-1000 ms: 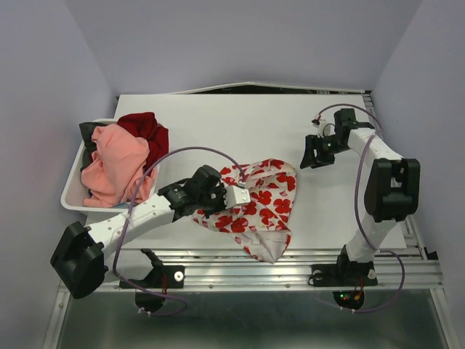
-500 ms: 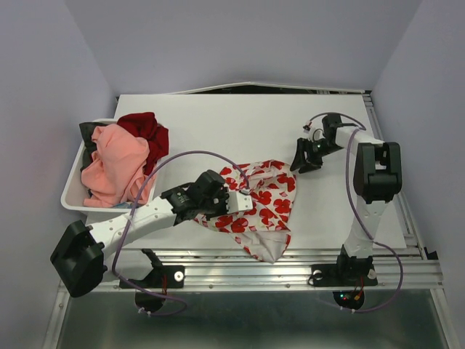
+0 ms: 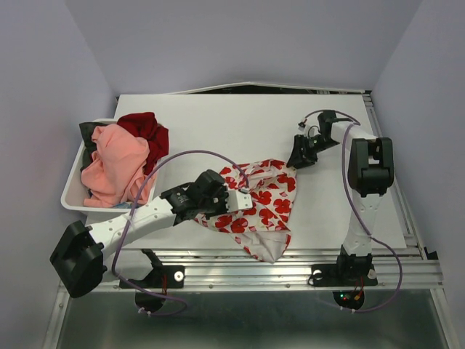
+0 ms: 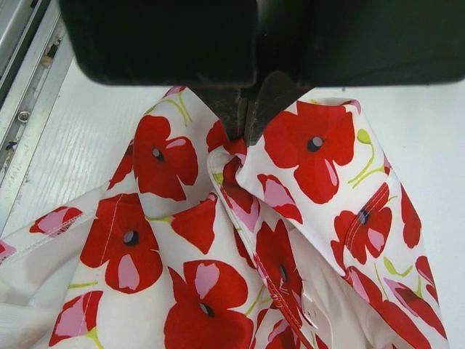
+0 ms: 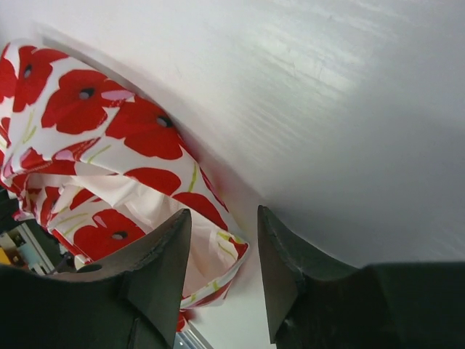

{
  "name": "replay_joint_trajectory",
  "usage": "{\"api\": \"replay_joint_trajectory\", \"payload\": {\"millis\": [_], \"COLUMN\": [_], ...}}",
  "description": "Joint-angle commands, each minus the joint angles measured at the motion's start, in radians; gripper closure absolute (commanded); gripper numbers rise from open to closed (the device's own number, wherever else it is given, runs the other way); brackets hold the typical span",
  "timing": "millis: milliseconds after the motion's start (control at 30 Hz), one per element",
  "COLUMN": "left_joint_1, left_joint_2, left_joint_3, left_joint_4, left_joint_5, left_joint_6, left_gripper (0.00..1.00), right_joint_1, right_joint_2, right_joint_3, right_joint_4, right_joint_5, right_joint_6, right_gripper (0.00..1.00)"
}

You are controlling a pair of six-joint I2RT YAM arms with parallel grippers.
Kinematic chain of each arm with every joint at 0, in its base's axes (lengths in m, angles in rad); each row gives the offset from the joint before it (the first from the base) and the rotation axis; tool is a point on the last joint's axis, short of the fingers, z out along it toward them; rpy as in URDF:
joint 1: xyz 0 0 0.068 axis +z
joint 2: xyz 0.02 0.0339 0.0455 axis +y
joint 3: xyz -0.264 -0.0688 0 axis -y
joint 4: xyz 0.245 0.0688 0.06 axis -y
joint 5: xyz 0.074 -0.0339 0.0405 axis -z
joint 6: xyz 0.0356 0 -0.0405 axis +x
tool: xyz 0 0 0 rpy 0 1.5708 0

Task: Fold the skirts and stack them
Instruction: Flatten the skirt out

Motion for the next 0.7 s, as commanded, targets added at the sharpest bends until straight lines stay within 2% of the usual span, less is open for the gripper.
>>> {"api": "replay_joint_trajectory", "payload": {"millis": [0,67,100,167,333,433,533,667], "left_joint_1": [0.023,0.054,0.096,0.167,0.311,0.411,0.451,0.479], "left_joint_2": [-0.032,-0.024,-0.021,-0.007,0.004,0.024,0.051,0.105], "left_joint_3": [0.002,0.017,0.027,0.065,0.183,0.328,0.43,0.623], "left_joint_4": [0.024,0.016,0.012,-0.01,-0.033,-0.034,-0.033,0.022], "left_joint_5": [-0.005,0.047,0.065,0.123,0.165,0.205,0.205,0.142], "left_joint_6": [-0.023,-0.042,-0.066,-0.086,-0.137,-0.183,-0.214,-0.238], "left_gripper": [1.0,1.0,1.0,1.0,1.0,1.0,1.0,1.0], "right_joint_1": [0.01,0.01,0.01,0.01,0.01,-0.01,-0.02,-0.03], "right_joint_2": [-0.025,-0.047,-0.054,-0.085,-0.191,-0.265,-0.312,-0.381], "right_joint_3": [0.008,-0.027,-0.04,-0.064,-0.003,0.075,0.145,0.345], "right_joint_4": [-0.126,-0.165,-0.171,-0.168,-0.159,-0.157,-0.146,-0.105], "right_joint_5": [0.02,0.034,0.06,0.101,0.255,0.296,0.393,0.537], "right_joint_6": [-0.141,-0.179,-0.199,-0.204,-0.186,-0.166,-0.132,-0.081], "right_gripper": [0.56,0.69,0.84,0.98,0.99,0.99,0.99,0.99]}}
